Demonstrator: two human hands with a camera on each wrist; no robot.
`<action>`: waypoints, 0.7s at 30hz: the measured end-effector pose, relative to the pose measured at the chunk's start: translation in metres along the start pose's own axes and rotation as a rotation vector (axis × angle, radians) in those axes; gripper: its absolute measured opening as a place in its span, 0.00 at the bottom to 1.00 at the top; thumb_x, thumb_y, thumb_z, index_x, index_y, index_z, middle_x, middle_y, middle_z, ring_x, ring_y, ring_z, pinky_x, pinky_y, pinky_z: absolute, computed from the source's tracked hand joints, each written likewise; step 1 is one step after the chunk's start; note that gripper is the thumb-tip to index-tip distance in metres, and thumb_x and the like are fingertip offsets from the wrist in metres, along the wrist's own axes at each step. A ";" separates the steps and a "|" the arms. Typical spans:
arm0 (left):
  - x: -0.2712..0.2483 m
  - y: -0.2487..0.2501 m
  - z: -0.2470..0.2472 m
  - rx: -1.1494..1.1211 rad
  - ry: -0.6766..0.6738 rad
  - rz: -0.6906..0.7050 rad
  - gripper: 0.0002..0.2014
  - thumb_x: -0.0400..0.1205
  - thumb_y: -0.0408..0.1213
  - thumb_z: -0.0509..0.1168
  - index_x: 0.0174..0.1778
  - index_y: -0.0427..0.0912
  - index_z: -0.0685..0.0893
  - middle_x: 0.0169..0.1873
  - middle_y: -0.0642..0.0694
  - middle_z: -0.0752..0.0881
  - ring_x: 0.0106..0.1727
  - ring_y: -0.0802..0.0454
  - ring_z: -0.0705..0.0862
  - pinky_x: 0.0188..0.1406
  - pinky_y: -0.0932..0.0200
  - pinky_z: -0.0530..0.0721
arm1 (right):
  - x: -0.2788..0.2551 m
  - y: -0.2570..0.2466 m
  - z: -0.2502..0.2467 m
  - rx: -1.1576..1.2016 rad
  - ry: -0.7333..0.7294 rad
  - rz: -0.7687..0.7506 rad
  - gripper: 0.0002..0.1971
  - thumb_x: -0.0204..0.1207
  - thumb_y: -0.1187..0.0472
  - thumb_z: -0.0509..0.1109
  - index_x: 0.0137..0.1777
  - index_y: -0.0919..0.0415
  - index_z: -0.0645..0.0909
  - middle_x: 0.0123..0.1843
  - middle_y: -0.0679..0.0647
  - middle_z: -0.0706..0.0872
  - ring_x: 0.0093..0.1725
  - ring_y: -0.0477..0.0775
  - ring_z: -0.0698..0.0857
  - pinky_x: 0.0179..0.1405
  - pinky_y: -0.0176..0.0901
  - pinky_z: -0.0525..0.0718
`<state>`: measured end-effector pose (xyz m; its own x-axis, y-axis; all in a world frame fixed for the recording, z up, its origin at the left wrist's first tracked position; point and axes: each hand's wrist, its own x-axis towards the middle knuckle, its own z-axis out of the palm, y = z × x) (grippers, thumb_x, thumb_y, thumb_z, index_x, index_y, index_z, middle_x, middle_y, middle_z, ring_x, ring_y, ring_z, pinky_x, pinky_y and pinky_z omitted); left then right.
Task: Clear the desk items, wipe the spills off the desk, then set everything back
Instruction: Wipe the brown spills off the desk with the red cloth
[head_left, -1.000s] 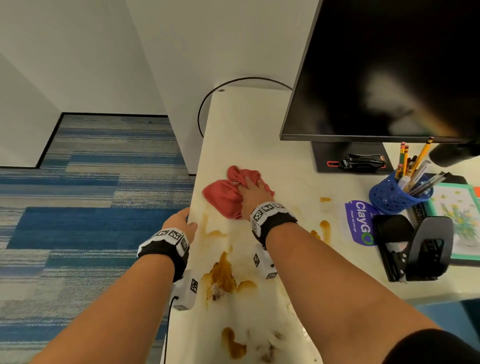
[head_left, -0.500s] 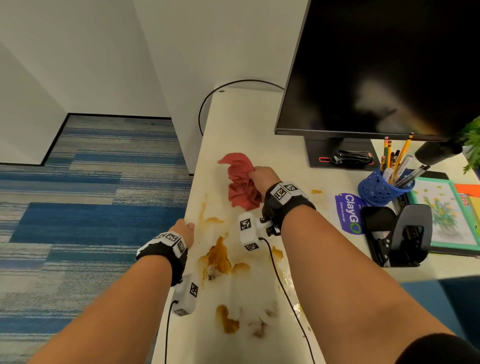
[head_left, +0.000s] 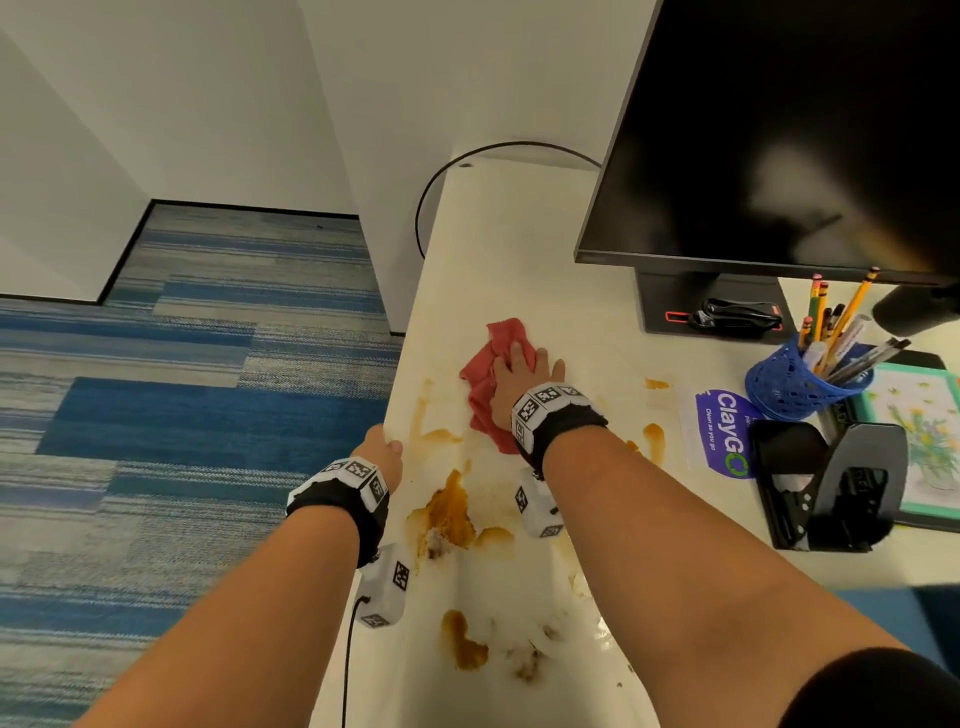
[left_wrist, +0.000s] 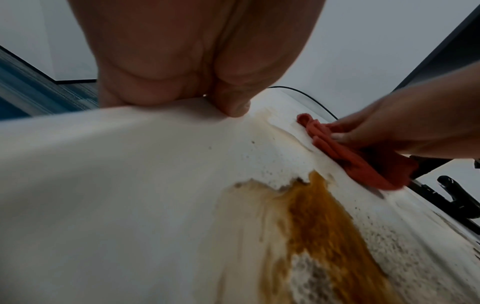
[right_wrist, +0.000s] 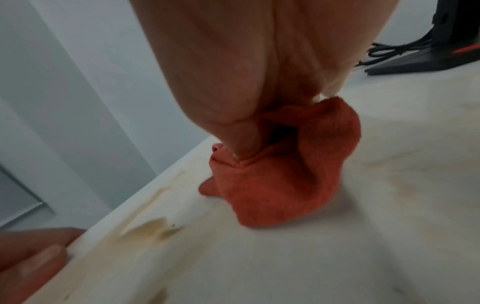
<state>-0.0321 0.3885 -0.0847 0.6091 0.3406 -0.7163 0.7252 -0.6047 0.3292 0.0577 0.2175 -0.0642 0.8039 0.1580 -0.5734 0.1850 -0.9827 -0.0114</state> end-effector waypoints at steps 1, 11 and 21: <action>0.001 0.000 0.000 -0.014 -0.001 0.002 0.23 0.89 0.38 0.48 0.81 0.39 0.57 0.70 0.31 0.74 0.69 0.34 0.75 0.66 0.48 0.73 | 0.005 -0.005 -0.002 -0.014 0.026 0.012 0.36 0.81 0.45 0.55 0.86 0.54 0.49 0.87 0.56 0.41 0.84 0.70 0.43 0.82 0.67 0.42; 0.002 -0.003 0.004 -0.123 0.027 0.031 0.23 0.88 0.35 0.50 0.81 0.42 0.58 0.66 0.31 0.78 0.65 0.33 0.78 0.60 0.48 0.76 | -0.002 -0.063 0.008 -0.108 0.083 -0.413 0.37 0.73 0.52 0.71 0.81 0.51 0.61 0.86 0.55 0.52 0.80 0.67 0.58 0.81 0.63 0.55; -0.004 0.003 0.001 -0.093 0.005 0.021 0.23 0.88 0.34 0.49 0.81 0.40 0.56 0.69 0.31 0.75 0.68 0.34 0.76 0.65 0.49 0.74 | -0.018 0.038 0.010 -0.046 0.127 0.151 0.40 0.77 0.43 0.63 0.85 0.57 0.52 0.86 0.61 0.49 0.84 0.71 0.43 0.80 0.71 0.42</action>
<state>-0.0324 0.3846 -0.0814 0.6257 0.3322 -0.7058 0.7389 -0.5424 0.3997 0.0442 0.1761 -0.0622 0.8886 0.0229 -0.4581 0.0804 -0.9911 0.1065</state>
